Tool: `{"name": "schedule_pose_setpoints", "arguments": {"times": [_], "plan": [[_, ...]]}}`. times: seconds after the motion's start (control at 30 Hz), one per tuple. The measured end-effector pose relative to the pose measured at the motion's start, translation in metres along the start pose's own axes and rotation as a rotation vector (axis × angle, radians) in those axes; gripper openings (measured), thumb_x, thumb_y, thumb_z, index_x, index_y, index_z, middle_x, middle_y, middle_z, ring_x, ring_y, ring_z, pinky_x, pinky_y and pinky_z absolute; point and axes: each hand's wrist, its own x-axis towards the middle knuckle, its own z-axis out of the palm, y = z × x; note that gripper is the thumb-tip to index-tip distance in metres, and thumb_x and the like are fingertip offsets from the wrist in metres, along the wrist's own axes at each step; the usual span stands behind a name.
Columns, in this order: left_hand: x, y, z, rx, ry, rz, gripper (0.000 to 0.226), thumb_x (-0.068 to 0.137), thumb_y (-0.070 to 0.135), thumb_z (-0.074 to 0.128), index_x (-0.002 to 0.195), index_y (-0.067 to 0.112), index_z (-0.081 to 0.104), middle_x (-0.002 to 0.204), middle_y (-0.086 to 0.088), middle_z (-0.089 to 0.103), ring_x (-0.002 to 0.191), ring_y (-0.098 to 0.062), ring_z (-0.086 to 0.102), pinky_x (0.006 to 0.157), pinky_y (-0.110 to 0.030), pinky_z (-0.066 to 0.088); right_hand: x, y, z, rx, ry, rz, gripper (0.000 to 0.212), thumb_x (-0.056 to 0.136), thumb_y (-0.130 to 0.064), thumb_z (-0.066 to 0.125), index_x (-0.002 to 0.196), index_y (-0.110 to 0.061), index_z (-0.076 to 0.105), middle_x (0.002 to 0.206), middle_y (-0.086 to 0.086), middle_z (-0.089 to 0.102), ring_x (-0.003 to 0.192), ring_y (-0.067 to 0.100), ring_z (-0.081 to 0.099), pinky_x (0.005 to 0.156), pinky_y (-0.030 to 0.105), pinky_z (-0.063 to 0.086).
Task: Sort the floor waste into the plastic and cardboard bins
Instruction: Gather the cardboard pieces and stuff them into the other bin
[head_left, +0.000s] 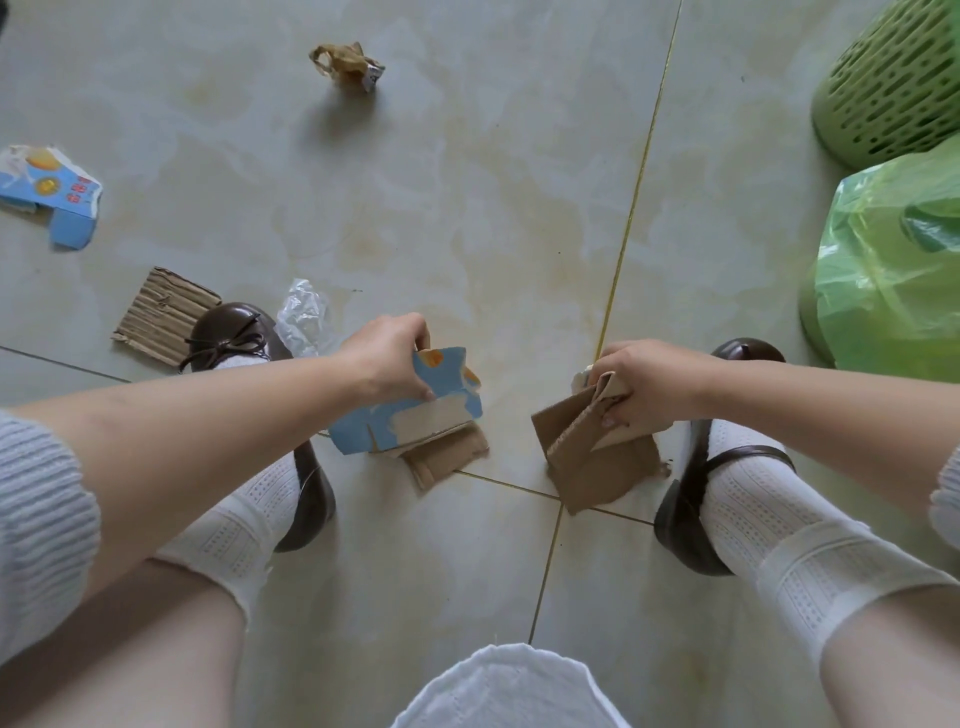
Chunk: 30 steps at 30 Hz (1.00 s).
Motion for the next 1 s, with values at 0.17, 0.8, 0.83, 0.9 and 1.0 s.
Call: {"name": "schedule_pose_setpoints", "arguments": {"times": [0.17,0.8,0.83,0.9,1.0], "plan": [[-0.01,0.028,-0.03,-0.256,-0.007,-0.055,0.039,0.07,0.025,0.078,0.104,0.018,0.061,0.1,-0.007,0.064,0.077,-0.02,0.057,0.052,-0.023,0.041,-0.022,0.001,-0.032,0.471,0.306,0.056,0.036,0.07,-0.02,0.078,0.091,-0.034,0.051,0.083,-0.011,0.058,0.078,0.014,0.055,0.059,0.025,0.045],[0.017,0.296,-0.178,-1.257,0.424,0.229,0.011,0.078,0.02,0.073,0.081,0.02,0.062,0.083,-0.001,0.07,0.084,-0.022,0.065,0.076,-0.038,0.053,-0.096,0.021,-0.205,1.603,1.472,-0.031,0.024,0.086,-0.013,0.064,0.098,-0.034,0.062,0.097,-0.005,0.072,0.09,0.015,0.068,0.088,0.044,0.054],[0.017,0.318,-0.179,-1.276,0.412,0.291,0.008,0.078,0.016,0.072,0.079,0.018,0.064,0.083,-0.004,0.072,0.085,-0.024,0.067,0.082,-0.042,0.054,-0.098,0.023,-0.214,1.567,1.508,-0.076,0.026,0.088,-0.014,0.062,0.101,-0.036,0.06,0.1,-0.007,0.072,0.093,0.011,0.068,0.09,0.044,0.053],[0.018,0.356,-0.181,-1.278,0.381,0.426,0.003,0.079,0.011,0.07,0.079,0.014,0.068,0.083,-0.008,0.073,0.084,-0.026,0.068,0.085,-0.043,0.054,-0.103,0.031,-0.231,1.513,1.565,-0.151,0.031,0.09,-0.019,0.058,0.108,-0.043,0.055,0.109,-0.006,0.069,0.101,0.01,0.065,0.092,0.043,0.052],[0.02,0.399,-0.188,-1.186,0.309,0.667,0.012,0.082,0.012,0.066,0.093,0.014,0.071,0.085,-0.007,0.074,0.079,-0.019,0.07,0.068,-0.029,0.055,-0.115,0.057,-0.249,1.473,1.612,-0.175,0.035,0.084,-0.037,0.055,0.117,-0.048,0.049,0.119,-0.003,0.064,0.11,0.015,0.061,0.095,0.044,0.049]]}}
